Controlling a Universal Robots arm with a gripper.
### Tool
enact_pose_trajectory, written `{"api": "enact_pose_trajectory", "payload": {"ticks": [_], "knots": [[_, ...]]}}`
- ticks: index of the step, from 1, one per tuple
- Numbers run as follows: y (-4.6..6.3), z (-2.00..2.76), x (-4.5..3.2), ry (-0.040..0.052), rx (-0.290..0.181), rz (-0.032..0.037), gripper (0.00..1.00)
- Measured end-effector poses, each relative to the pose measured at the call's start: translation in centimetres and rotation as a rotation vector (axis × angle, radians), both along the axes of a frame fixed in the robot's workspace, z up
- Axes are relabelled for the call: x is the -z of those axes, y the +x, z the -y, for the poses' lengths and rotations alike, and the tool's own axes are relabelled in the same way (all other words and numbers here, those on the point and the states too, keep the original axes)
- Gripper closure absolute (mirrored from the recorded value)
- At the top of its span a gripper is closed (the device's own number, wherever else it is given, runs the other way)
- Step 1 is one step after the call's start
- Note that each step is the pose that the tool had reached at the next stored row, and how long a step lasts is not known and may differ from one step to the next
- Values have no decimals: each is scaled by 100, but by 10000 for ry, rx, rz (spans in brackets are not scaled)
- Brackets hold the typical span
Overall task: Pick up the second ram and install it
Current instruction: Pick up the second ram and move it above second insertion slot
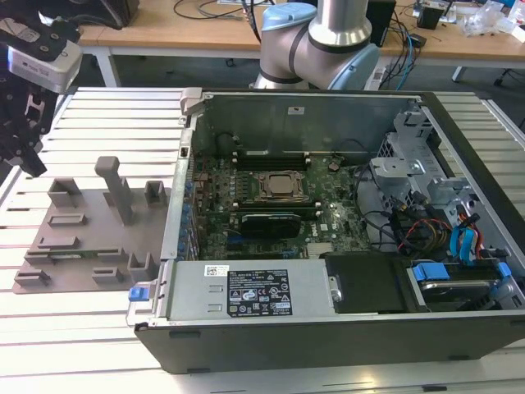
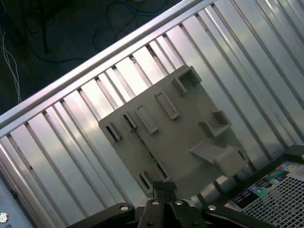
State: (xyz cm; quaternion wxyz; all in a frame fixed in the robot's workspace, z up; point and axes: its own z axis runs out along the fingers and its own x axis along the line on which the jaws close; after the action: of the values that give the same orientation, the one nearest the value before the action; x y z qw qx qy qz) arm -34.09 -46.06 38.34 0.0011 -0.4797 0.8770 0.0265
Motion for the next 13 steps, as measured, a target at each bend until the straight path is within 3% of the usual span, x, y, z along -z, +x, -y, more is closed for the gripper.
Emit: {"api": "enact_pose_trajectory", "payload": {"ticks": [9, 13], "knots": [[0, 0, 0, 0, -1490, 0, 90], [0, 0, 0, 0, -1897, 0, 90]]}}
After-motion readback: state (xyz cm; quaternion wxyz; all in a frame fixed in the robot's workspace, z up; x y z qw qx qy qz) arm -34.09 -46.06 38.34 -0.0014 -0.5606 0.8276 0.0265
